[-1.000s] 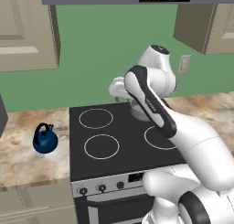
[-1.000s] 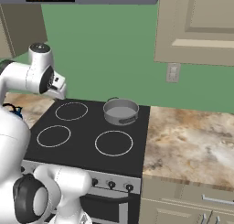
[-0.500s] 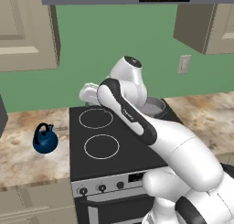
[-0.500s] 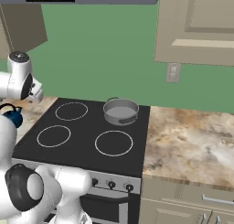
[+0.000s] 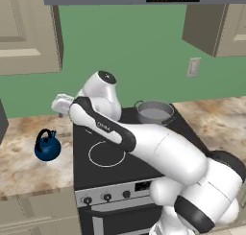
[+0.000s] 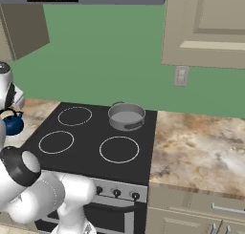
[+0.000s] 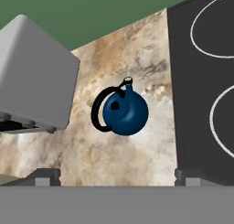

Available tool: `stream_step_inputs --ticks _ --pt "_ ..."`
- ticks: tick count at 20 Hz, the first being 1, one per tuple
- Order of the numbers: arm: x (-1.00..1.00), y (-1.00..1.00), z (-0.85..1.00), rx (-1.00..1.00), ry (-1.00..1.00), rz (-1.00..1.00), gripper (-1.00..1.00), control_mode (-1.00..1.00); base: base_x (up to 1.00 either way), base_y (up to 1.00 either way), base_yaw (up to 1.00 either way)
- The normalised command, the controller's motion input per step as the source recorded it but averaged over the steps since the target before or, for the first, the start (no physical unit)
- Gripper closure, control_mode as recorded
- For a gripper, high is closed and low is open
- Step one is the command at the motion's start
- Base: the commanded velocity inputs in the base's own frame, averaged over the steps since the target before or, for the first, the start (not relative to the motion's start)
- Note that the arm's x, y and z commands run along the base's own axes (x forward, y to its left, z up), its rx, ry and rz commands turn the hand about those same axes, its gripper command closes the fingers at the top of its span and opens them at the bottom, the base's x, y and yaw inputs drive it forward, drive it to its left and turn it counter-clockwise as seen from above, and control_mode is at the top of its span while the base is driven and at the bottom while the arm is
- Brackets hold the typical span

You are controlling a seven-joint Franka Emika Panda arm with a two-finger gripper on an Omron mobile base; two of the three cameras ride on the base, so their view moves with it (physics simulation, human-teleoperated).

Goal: Pick the kettle from the counter and place it on a stove burner. Then turn the burner on.

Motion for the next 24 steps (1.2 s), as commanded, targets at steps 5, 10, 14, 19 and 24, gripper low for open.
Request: stream_step_inputs --ticks 5,10,14,19,24 --pt "0.34 0.79 -0.05 -0.05 0.01 -0.01 -1.0 -1.0 0.0 0.0 0.0" --pt "0.29 0.58 -0.06 -0.09 0.02 -0.09 -1.0 -1.0 0.0 0.0 0.0" --pt "0.2 0.33 -0.15 -0.07 0.03 -0.15 -1.0 -1.0 0.0 0.0 0.0" --pt "0.11 0.18 -0.22 -0.02 0.06 -0.18 -1.0 -1.0 0.0 0.0 0.0" --pt "0.0 0.0 -0.14 0.0 0.12 -0.02 -1.0 -1.0 0.0 0.0 0.0"
